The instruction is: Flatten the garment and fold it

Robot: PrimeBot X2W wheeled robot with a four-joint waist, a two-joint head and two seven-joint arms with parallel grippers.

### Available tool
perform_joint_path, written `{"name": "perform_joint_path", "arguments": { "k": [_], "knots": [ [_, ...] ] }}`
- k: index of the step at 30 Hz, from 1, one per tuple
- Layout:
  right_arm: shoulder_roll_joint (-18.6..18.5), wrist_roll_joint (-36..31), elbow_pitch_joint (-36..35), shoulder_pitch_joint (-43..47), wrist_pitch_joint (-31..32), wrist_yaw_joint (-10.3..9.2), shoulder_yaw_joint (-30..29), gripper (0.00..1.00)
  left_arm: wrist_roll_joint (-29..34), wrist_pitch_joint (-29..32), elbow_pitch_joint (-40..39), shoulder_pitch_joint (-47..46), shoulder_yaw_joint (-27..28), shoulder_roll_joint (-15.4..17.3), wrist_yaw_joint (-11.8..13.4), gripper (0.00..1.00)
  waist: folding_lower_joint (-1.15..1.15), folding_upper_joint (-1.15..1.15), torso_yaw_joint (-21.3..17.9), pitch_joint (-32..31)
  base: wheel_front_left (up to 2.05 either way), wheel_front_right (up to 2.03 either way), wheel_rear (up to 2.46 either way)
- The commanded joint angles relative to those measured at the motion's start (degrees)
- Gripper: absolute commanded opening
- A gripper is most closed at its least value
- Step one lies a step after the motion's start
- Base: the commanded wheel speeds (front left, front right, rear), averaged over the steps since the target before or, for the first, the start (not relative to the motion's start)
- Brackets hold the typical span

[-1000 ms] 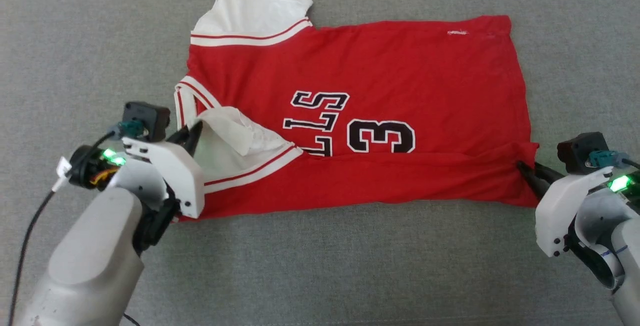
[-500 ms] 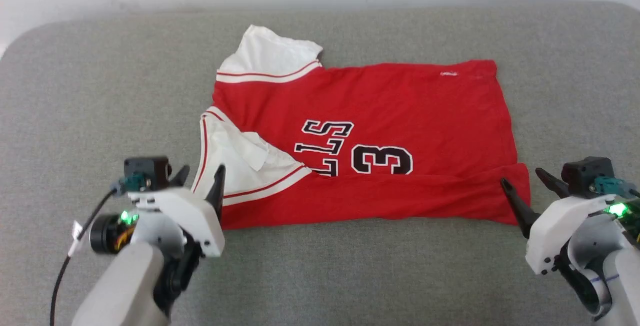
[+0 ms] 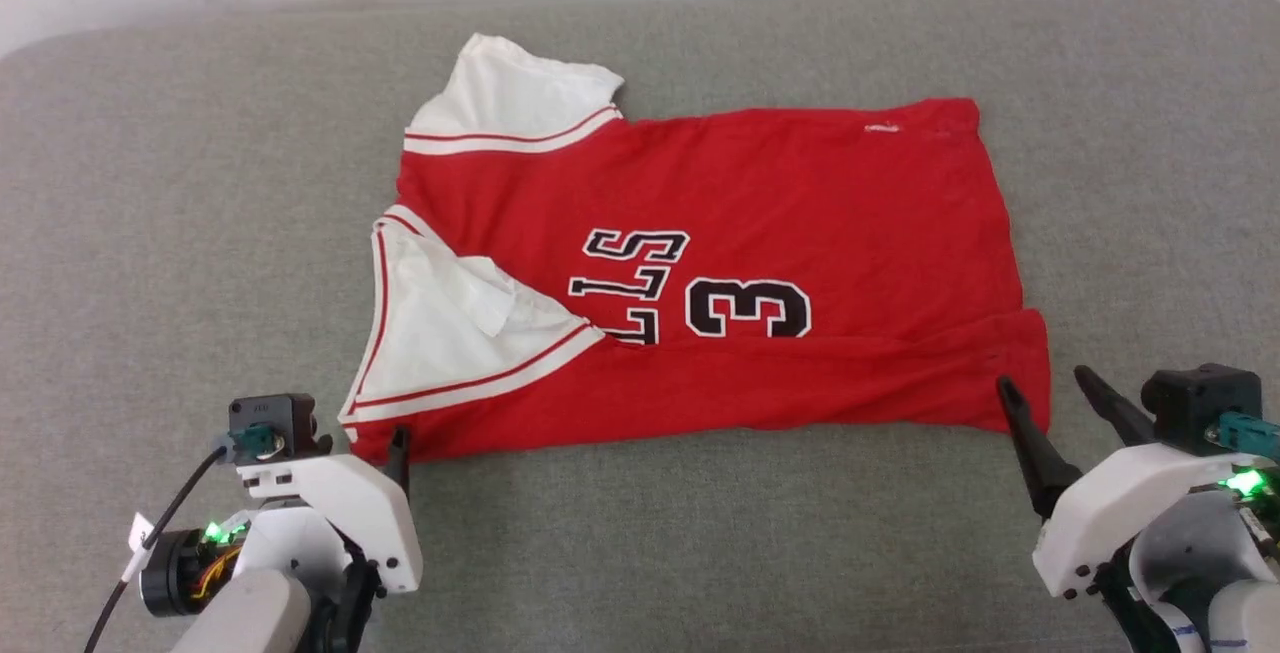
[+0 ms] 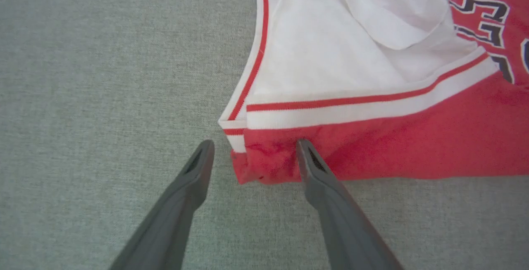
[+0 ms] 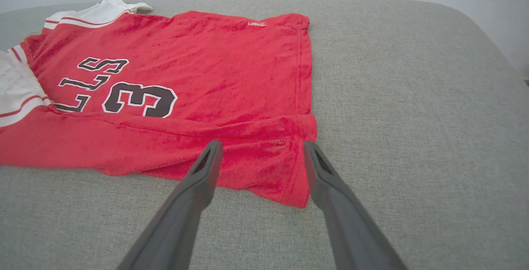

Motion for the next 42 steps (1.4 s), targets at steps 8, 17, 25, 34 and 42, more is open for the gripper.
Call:
{"name": "perform_joint_path", "arguments": {
  "k": [8,17,25,34,42],
  "knots": [
    [0.4,-0.94,-2.46,0.5,2.8,-0.11,-1.48,1.0,0.14,0.16,4.2,-0.68,-0.67,-0.85,0.43,0.2,0.0,0.0,-1.96,4.78,0.0,0.0,0.0],
    [-0.91,-0.92,3.11,-3.16,6.31,-0.11,-2.32,1.0,0.09,-5.35,3.24,-2.01,-1.35,-2.97,-2.67,0.0,0.0,0.0,0.95,4.48,0.0,0.0,0.0],
    [-1.98,-5.28,14.51,-7.46,8.13,-0.11,-2.51,1.0,1.82,-7.36,-1.33,-2.36,-2.69,-3.43,-2.47,0.0,0.0,0.0,4.02,3.94,0.0,0.0,0.0],
    [-3.03,-4.8,25.08,-9.37,6.42,-0.11,-2.18,0.0,2.07,-7.28,-2.91,-1.47,-3.44,-3.12,-2.14,0.0,0.0,0.0,4.77,3.0,0.0,0.0,0.0],
    [-5.75,-1.61,23.91,-9.14,6.33,-0.11,-1.11,0.0,1.44,-6.85,-2.26,0.54,-3.81,-2.02,-2.65,0.0,0.0,0.0,4.25,-0.78,0.0,0.0,0.0]
  ]
}}
